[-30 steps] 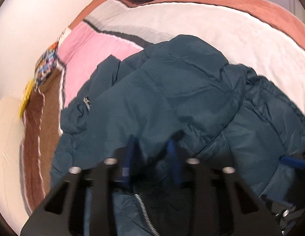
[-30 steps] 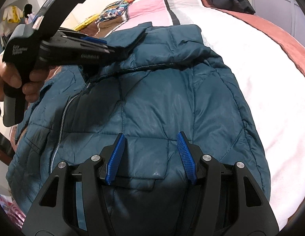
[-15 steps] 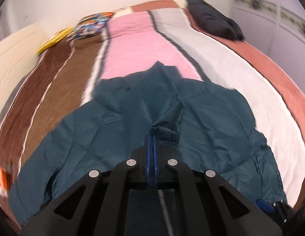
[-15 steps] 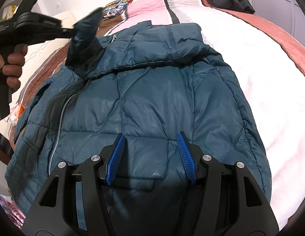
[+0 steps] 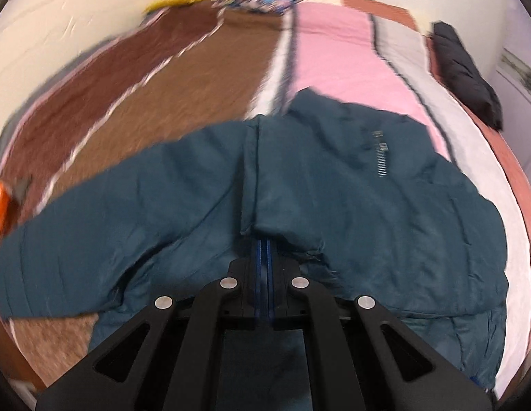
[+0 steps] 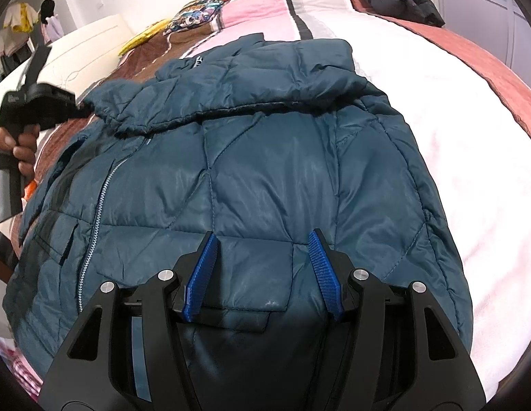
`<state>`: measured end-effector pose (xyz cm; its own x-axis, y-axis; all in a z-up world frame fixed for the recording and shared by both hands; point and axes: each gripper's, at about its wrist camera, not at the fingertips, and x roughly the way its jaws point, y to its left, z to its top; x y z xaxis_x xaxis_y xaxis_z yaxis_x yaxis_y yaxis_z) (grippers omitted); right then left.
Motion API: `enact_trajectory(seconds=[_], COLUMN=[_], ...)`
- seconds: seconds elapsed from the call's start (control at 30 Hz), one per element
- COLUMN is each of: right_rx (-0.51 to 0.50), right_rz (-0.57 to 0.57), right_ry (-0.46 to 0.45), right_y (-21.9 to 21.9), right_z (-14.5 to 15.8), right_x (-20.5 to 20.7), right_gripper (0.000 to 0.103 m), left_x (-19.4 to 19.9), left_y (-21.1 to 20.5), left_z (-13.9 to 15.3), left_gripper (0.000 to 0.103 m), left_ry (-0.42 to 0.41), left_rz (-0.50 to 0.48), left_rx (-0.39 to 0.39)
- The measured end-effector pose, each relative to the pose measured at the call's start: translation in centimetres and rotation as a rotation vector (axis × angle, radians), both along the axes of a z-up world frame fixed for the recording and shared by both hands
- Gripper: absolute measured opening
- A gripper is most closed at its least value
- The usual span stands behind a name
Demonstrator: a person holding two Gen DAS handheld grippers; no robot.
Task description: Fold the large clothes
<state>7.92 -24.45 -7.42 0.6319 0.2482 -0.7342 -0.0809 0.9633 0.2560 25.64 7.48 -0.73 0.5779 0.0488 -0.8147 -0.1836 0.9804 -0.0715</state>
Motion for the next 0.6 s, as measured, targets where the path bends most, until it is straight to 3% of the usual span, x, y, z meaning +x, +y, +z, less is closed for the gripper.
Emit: enact_trajectory(seconds=[0.2, 0.37, 0.47, 0.53, 0.6], right_rx=[-0.023, -0.040, -0.051, -0.056, -0.061], right_rz=[0.000, 0.000, -0.002, -0.005, -0.007], right_ry=[0.004, 0.008, 0.008, 0.006, 0.003], right_y=[0.5, 0.7, 0.9, 1.1, 1.1], right_z=[-0.1, -0.3, -0.3, -0.3, -0.3], right_x=[0.1, 0.2, 0.1, 0.1, 0.1], right_gripper=[0.057, 0.058, 0.059, 0.059, 0.059], left_x=[-0.5, -1.0, -1.9, -2.7, -3.0], left_y=[3.0, 3.4, 3.7, 3.7, 3.5], left_z=[-3.7, -4.2, -3.4, -2.1, -0.8], left_gripper=[0.002, 0.004, 0.021, 0.040, 0.049], left_ry=[0.082, 0.076, 0.057, 0.005, -0.044], left_rz=[0.089, 0.085, 0.090, 0.092, 0.076], left_rx=[-0.087, -0.108, -0.135, -0.146, -0.187])
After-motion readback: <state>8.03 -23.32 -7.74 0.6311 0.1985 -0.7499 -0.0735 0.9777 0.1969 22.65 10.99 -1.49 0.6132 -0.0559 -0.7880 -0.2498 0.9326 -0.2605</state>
